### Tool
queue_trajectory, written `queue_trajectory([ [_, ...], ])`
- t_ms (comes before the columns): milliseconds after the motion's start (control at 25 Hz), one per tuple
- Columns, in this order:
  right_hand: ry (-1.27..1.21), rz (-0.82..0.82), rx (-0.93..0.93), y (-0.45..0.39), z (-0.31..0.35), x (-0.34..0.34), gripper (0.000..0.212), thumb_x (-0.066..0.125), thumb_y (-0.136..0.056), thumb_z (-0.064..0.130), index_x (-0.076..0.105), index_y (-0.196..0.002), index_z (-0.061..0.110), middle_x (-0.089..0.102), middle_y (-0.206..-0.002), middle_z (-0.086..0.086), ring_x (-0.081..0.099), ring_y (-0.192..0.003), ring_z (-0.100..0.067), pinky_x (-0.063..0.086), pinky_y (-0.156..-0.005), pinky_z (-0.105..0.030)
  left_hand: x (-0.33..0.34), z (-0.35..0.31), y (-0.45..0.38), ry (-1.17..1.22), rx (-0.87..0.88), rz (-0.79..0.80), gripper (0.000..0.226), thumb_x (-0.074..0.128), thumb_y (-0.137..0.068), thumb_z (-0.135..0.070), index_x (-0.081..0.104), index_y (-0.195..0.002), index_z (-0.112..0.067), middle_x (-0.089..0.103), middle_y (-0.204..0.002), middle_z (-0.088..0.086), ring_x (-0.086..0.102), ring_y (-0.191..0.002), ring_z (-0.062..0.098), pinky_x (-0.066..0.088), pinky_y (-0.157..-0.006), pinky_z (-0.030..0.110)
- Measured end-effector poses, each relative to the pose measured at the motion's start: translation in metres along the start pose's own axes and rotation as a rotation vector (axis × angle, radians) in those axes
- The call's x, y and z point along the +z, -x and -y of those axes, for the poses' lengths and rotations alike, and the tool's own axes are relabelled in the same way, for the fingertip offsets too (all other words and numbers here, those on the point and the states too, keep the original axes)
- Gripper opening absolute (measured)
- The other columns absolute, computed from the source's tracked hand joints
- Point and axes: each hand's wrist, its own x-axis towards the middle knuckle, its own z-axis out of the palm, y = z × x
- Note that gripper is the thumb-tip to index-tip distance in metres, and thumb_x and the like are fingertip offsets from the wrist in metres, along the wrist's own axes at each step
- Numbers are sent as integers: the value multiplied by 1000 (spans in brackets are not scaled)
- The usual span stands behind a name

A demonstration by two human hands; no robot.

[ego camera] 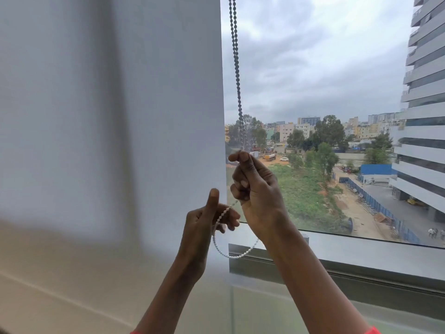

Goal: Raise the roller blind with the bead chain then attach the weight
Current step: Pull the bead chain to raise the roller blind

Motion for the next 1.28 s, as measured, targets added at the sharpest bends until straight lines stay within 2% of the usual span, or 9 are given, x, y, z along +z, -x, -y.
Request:
queue_trajectory([
  [120, 29, 24, 26, 8, -4, -3, 20, 55, -83, 33, 71, -79, 21, 34, -47, 11, 27, -43, -4, 27, -42, -16, -12, -20, -20, -60, 73, -101, 55, 31, -94, -46, 75, -80, -16, 77, -79, 1, 72, -80, 13, 53, -73, 21],
  [280, 8, 19, 87, 21, -20, -9, 21, 56, -83, 34, 70, -78, 20, 31, -48, 10, 24, -44, -5, 21, -43, -18, -7, -68, -54, -108, 221, -73, 44, 28, -99, -40, 68, -99, -21, 73, -93, -3, 71, -85, 10, 54, -70, 16],
  [400, 18, 20, 131, 31, -34, -15, 22, 56, -84, 35, 71, -77, 20, 30, -51, 9, 25, -45, -4, 24, -42, -14, 7, -97, -73, 159, 150, 45, 36, 31, -99, -40, 61, -106, -22, 71, -100, 4, 72, -88, 17, 58, -75, 28],
  [520, 15, 16, 167, 39, -46, -20, 22, 61, -80, 39, 71, -77, 20, 31, -52, 10, 27, -44, -3, 26, -43, -13, 20, -110, -79, 374, 67, 104, 33, 36, -99, -38, 62, -100, -18, 68, -77, 2, 67, -61, 12, 52, -56, 23],
  [600, 21, 23, 179, 41, -51, -26, 23, 63, -78, 42, 71, -77, 20, 33, -52, 11, 27, -44, -3, 25, -44, -13, 24, -110, -81, 373, 85, 104, 33, 38, -99, -35, 60, -80, -17, 48, -50, -5, 36, -41, 8, 28, -42, 19],
  [680, 46, 35, 189, 43, -55, -32, 22, 61, -81, 40, 71, -77, 20, 34, -52, 12, 27, -45, -3, 23, -45, -15, 24, -104, -82, 381, 95, 100, 36, 38, -99, -33, 52, -69, -18, 34, -44, -8, 18, -42, 8, 16, -41, 22],
  [960, 113, 82, 354, 53, -73, -57, 24, 59, -84, 36, 72, -85, 16, 47, -53, 8, 36, -45, -5, 29, -45, -16, 18, -65, -63, 340, 84, 69, 34, 38, -99, -32, 49, -70, -17, 31, -45, -9, 21, -39, 6, 21, -37, 17],
  [1160, 165, 126, 448, 2, -35, -59, 48, 46, -86, 48, 71, -103, 11, 74, -94, -5, 67, -86, -17, 52, -74, -27, 2, -62, -56, 311, 120, 20, 35, 39, -98, -32, 56, -70, -19, 40, -44, -8, 29, -38, 6, 29, -38, 15],
  [1280, 112, 43, 327, -35, 1, -39, 35, 43, -96, 30, 70, -97, 7, 75, -90, -8, 71, -87, -22, 57, -76, -31, 4, -64, -53, 296, 149, 19, 36, 39, -98, -32, 56, -69, -19, 37, -45, -5, 25, -40, 7, 26, -40, 17],
])
